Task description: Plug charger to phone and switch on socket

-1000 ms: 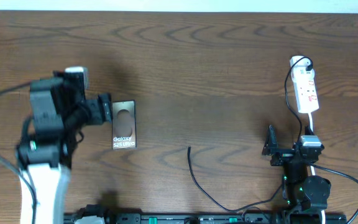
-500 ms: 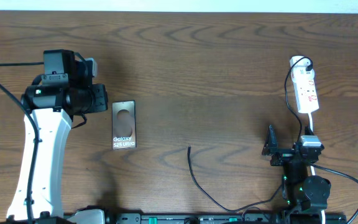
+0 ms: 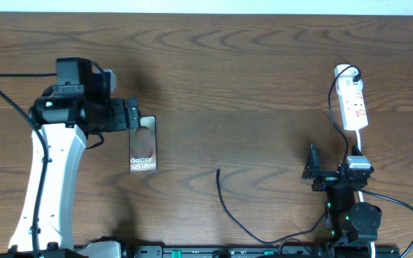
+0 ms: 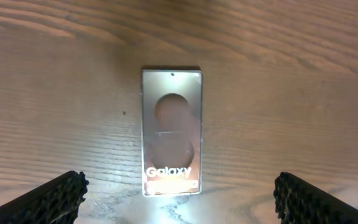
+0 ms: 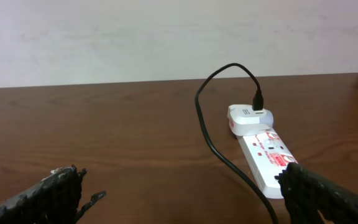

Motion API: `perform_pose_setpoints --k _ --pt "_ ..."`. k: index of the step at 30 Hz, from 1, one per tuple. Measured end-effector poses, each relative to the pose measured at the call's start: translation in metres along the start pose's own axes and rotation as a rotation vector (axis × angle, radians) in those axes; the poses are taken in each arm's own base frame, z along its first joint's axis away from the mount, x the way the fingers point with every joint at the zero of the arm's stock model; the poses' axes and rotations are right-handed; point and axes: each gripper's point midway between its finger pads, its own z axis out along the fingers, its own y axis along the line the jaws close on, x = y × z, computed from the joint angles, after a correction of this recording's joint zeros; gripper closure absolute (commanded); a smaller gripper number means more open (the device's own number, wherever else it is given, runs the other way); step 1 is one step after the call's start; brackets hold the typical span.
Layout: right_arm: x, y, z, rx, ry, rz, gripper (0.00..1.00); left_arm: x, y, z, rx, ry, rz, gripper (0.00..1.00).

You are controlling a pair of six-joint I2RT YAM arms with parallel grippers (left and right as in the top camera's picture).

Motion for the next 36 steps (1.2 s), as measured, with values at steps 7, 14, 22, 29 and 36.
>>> perform_pose_setpoints --k 7,14,22,29,36 --pt "0.0 0.0 0.0 0.0 0.0 0.0 0.01 0.009 -0.007 0.018 -0.06 0.067 0.027 0.01" --pt "0.0 0.0 0.0 0.0 0.0 0.0 0.01 0.019 0.0 0.051 -0.094 0.178 0.003 0.01" --pt "0.0 0.0 0.0 0.0 0.0 0.0 0.01 0.035 0.008 0.086 -0.118 0.306 -0.011 0.01" --pt "0.0 0.0 0.0 0.0 0.0 0.0 0.01 0.035 0.009 0.092 -0.119 0.314 -0.012 0.01" --pt "0.0 0.0 0.0 0.0 0.0 0.0 0.01 0.037 0.011 0.104 -0.115 0.289 -0.009 0.01"
